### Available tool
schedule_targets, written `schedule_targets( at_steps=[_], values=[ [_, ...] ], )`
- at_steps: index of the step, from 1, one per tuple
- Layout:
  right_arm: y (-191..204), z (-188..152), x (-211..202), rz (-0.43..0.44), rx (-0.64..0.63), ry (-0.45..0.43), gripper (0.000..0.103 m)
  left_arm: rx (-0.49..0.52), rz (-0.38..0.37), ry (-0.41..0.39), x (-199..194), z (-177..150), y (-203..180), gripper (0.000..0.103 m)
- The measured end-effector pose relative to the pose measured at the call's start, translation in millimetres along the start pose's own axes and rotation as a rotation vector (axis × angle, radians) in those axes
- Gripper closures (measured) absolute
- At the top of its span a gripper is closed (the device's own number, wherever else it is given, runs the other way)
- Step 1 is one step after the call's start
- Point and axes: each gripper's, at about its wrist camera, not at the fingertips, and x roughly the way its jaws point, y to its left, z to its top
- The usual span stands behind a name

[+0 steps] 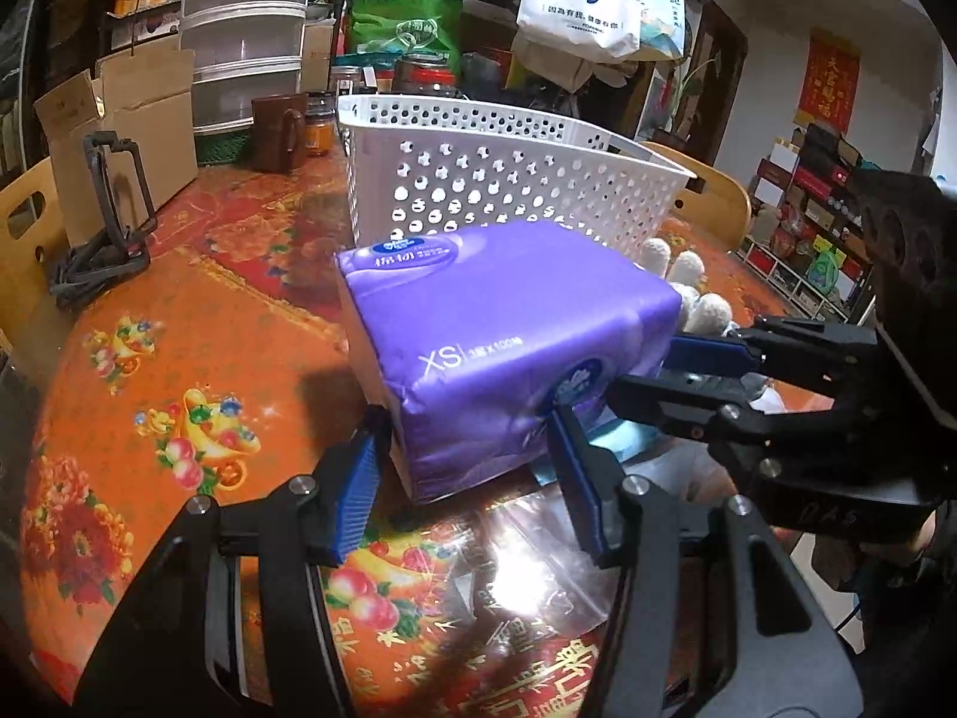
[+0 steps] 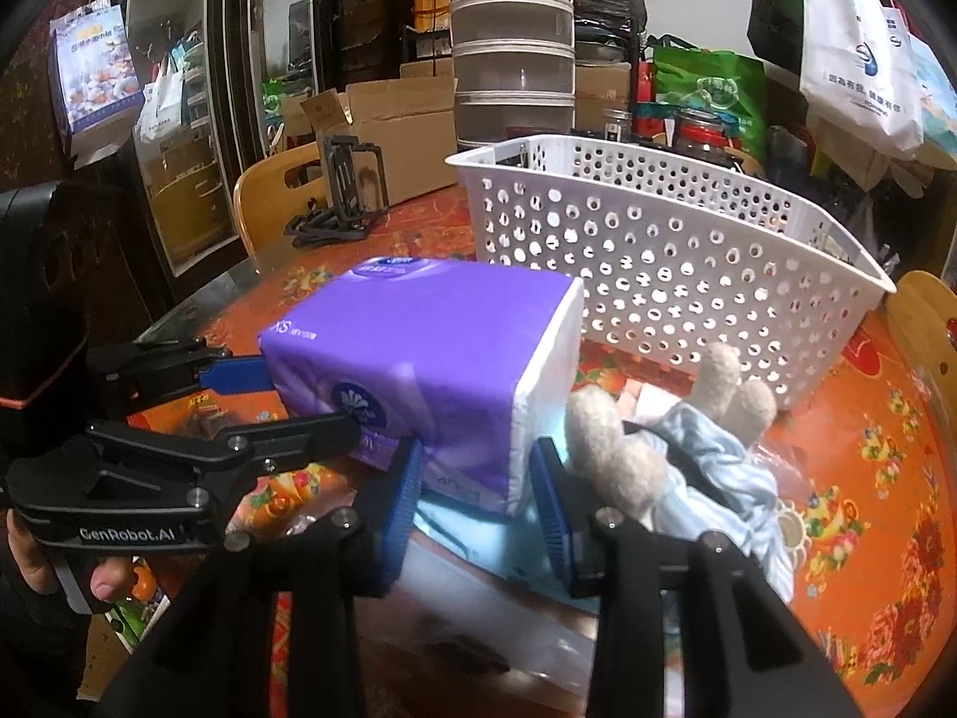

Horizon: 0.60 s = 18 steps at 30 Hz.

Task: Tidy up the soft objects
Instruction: 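Lift the purple tissue pack with both tools toward the white basket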

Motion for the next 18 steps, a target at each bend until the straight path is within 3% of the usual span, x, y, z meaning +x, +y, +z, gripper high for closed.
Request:
schedule_targets(
  at_steps=[18],
  values=[
    [-12,5,-43,-0.006,0.024,-0.106,0.068,0.031,0.013,-0.084,-35,27,-38,0.051]
  ],
)
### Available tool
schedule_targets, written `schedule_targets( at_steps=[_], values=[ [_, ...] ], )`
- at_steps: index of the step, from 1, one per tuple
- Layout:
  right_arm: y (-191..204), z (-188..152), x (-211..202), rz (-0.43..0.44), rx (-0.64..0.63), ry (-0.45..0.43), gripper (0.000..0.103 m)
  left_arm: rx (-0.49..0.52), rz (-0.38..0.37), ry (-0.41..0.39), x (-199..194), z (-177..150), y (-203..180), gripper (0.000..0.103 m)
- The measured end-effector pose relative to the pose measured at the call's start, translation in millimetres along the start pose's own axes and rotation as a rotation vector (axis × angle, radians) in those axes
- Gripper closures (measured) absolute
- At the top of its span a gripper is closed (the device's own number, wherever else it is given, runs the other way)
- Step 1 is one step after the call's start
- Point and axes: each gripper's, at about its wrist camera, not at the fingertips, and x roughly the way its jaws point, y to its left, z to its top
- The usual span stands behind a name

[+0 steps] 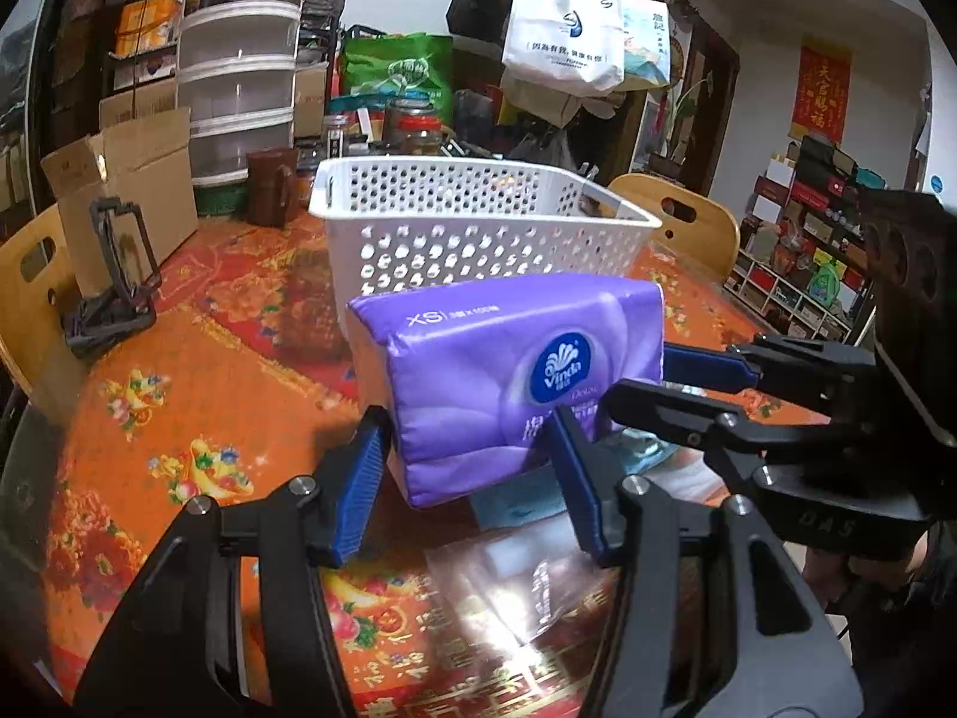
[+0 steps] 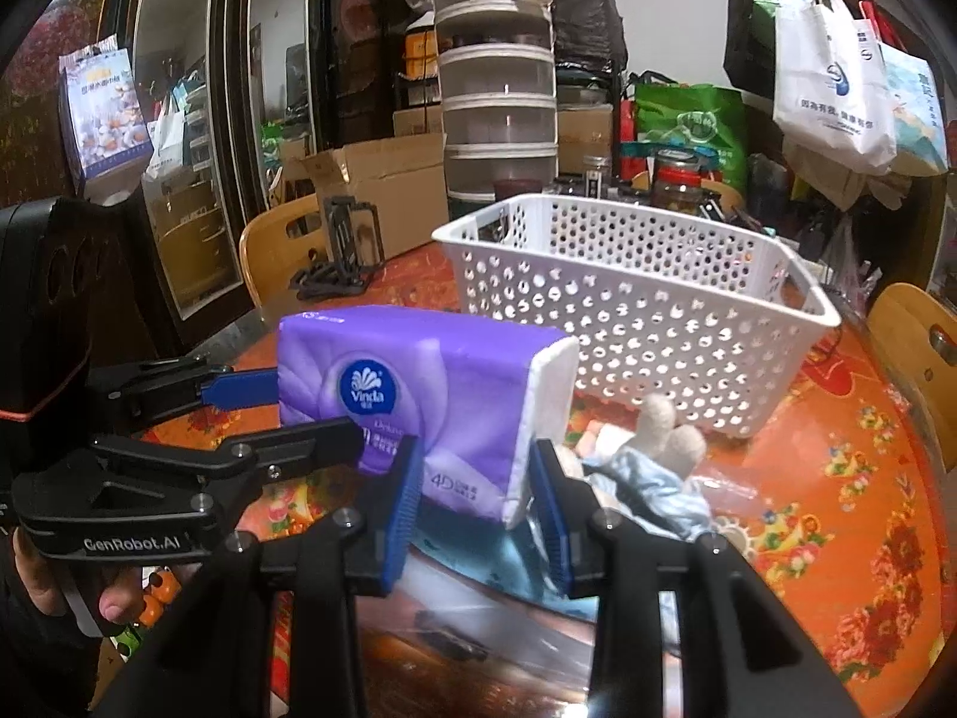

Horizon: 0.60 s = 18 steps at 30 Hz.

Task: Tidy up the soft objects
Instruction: 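Lift the purple tissue pack with both tools toward the white basket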

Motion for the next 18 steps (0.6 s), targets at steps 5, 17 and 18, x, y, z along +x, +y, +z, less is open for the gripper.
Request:
schedule_targets(
  at_steps=[5,17,18],
  values=[
    [-9,6,-18,-0.012,0.01,-0.033,0.068,0.032,-0.007,-0.035,-7,21,-21,0.051],
    [-45,43,-64,-0.085,-0.004,-0.134,0.068,0.11,-0.034,-0.124,-10,94,-70,0.051],
    [-49,48,-67,-0.088,-0.004,-0.141,0.068,0.111,-0.035,-0.129,-9,101,-71,0.051]
  ],
)
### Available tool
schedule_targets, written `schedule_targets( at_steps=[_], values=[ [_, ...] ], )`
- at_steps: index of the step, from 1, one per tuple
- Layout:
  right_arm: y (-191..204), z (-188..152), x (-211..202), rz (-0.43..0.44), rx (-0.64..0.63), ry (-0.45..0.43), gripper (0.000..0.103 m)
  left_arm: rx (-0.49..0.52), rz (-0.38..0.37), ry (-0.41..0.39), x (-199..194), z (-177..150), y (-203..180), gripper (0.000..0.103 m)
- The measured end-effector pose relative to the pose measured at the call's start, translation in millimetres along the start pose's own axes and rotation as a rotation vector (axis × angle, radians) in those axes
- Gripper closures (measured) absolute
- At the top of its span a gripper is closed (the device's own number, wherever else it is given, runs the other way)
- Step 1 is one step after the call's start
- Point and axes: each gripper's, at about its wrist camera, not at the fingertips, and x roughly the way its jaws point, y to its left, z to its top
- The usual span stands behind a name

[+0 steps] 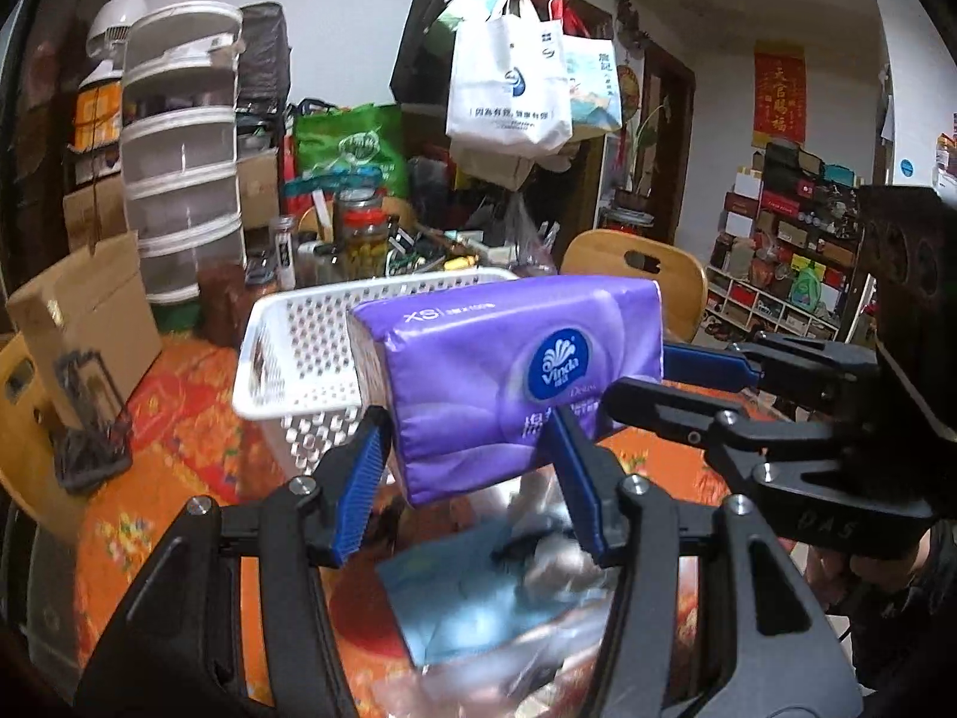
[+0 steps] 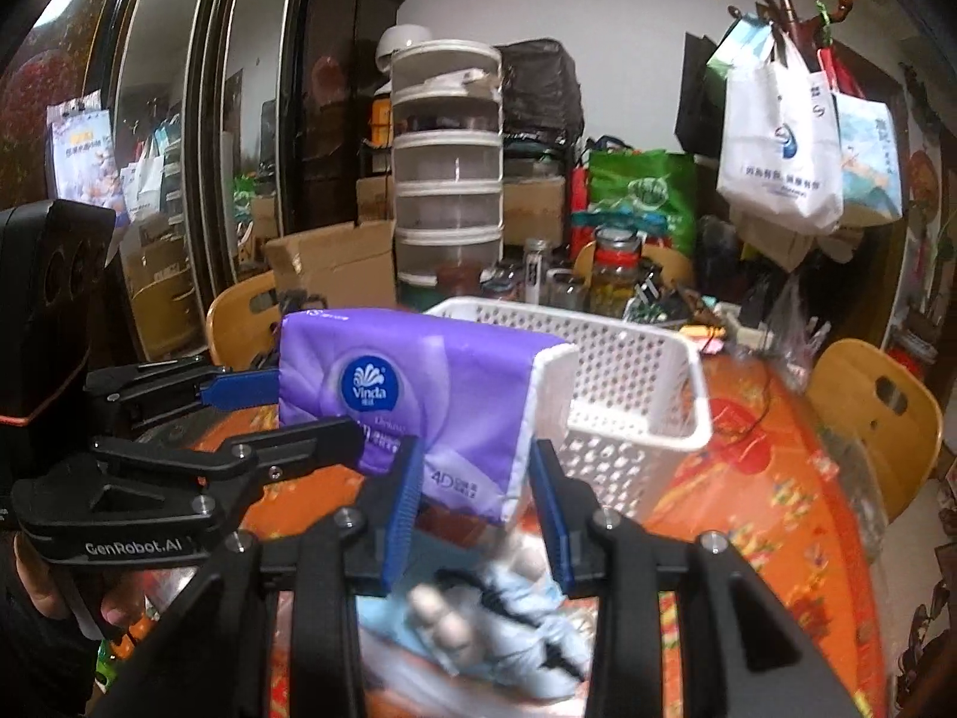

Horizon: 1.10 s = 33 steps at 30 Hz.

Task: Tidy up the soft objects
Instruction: 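Lift the purple tissue pack with both tools toward the white basket, then lower the tissue pack into the basket and open both tools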

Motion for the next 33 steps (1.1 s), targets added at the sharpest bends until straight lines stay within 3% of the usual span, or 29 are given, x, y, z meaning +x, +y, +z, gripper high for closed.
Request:
schedule_targets(
  at_steps=[8,17,33],
  values=[
    [-31,36,9,-0.026,0.017,-0.017,0.068,0.001,-0.017,-0.001,39,52,-2,0.051],
    [-68,62,50,-0.005,0.062,0.015,0.068,-0.016,-0.013,0.044,110,94,27,0.051],
    [-112,68,160,0.062,0.171,0.21,0.068,-0.174,-0.018,0.239,233,91,101,0.051]
  ],
)
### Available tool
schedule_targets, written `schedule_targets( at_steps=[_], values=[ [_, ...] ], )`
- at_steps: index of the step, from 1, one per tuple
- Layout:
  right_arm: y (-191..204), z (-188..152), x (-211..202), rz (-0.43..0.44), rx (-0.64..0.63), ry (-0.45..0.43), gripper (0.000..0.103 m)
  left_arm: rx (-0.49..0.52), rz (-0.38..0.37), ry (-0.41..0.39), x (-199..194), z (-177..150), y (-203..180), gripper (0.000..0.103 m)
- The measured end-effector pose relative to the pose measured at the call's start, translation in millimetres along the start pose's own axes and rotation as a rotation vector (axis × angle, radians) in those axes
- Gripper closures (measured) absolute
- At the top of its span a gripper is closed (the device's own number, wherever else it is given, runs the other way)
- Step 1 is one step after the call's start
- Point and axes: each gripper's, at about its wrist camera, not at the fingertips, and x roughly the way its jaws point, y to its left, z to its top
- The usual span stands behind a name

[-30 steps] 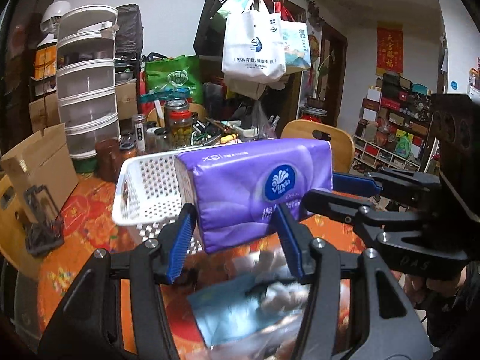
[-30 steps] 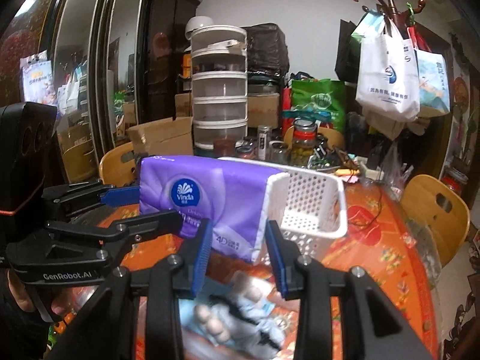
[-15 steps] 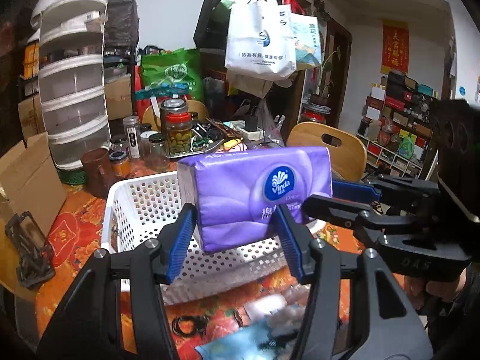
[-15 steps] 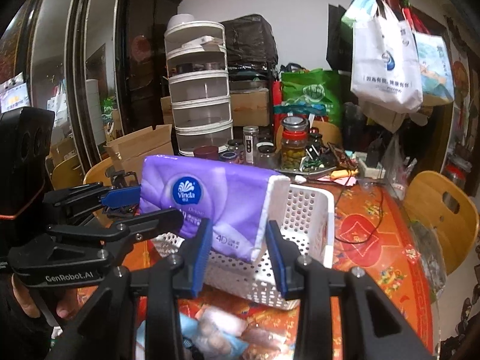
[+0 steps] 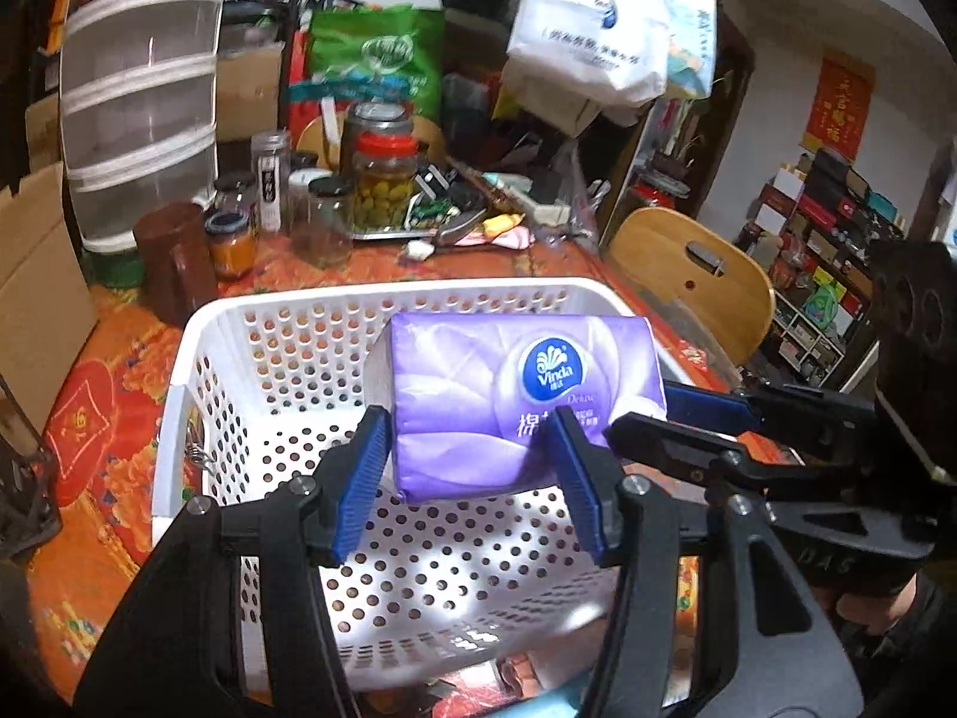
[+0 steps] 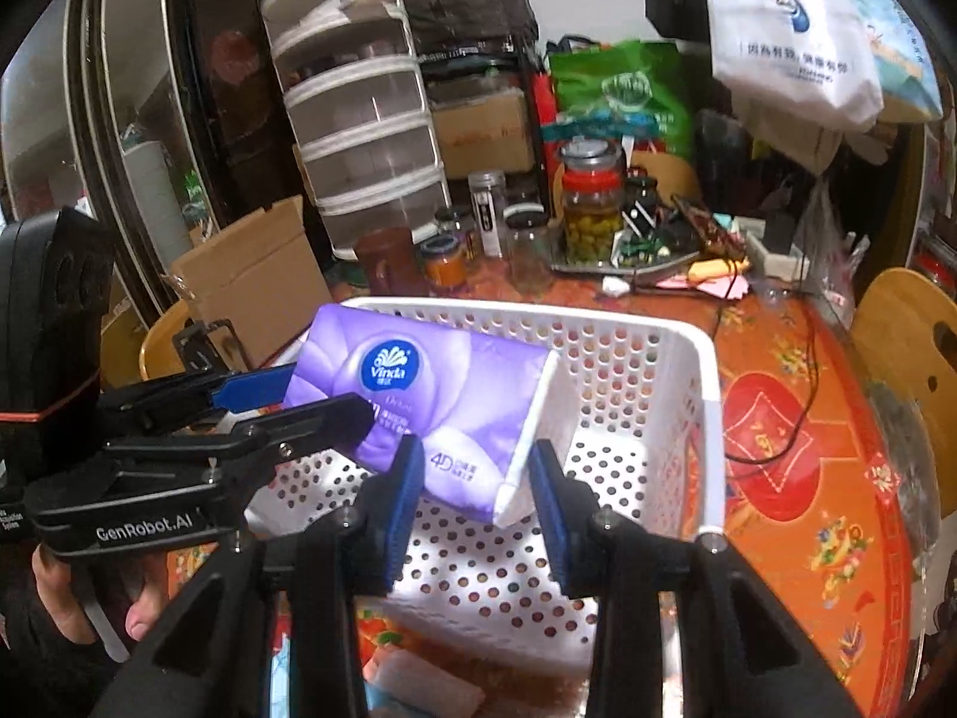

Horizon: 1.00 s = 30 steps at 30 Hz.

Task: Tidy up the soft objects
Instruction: 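Lower the tissue pack into the basket and open both tools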

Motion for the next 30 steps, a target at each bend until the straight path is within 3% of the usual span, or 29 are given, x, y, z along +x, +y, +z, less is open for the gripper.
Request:
schedule_targets(
  at_steps=[5,9,11,12,15,17,22,30],
  values=[
    [-4,8,27,-0.017,0.007,0.064,0.068,-0.049,0.023,0.045,23,-1,13,0.051],
    [-6,10,38,-0.034,0.013,0.087,0.068,-0.07,0.065,0.038,26,-3,16,0.051],
    [-9,10,33,-0.024,0.028,0.07,0.066,-0.073,0.083,0.036,23,-5,18,0.045],
    [-12,11,28,-0.028,0.044,0.054,0.064,-0.078,0.089,0.033,20,-7,20,0.043],
    [-22,12,18,-0.034,0.079,0.041,0.041,-0.097,0.086,-0.001,7,-9,24,0.031],
    [-24,9,12,-0.029,0.083,0.038,0.028,-0.086,0.103,-0.029,-5,-12,22,0.012],
    [-23,0,-6,-0.025,0.096,0.021,0.016,-0.074,0.131,-0.08,-38,-25,14,0.0],
    [-11,-20,-48,-0.027,0.079,-0.036,0.007,-0.033,0.2,-0.117,-94,-55,-10,0.0]
  ],
)
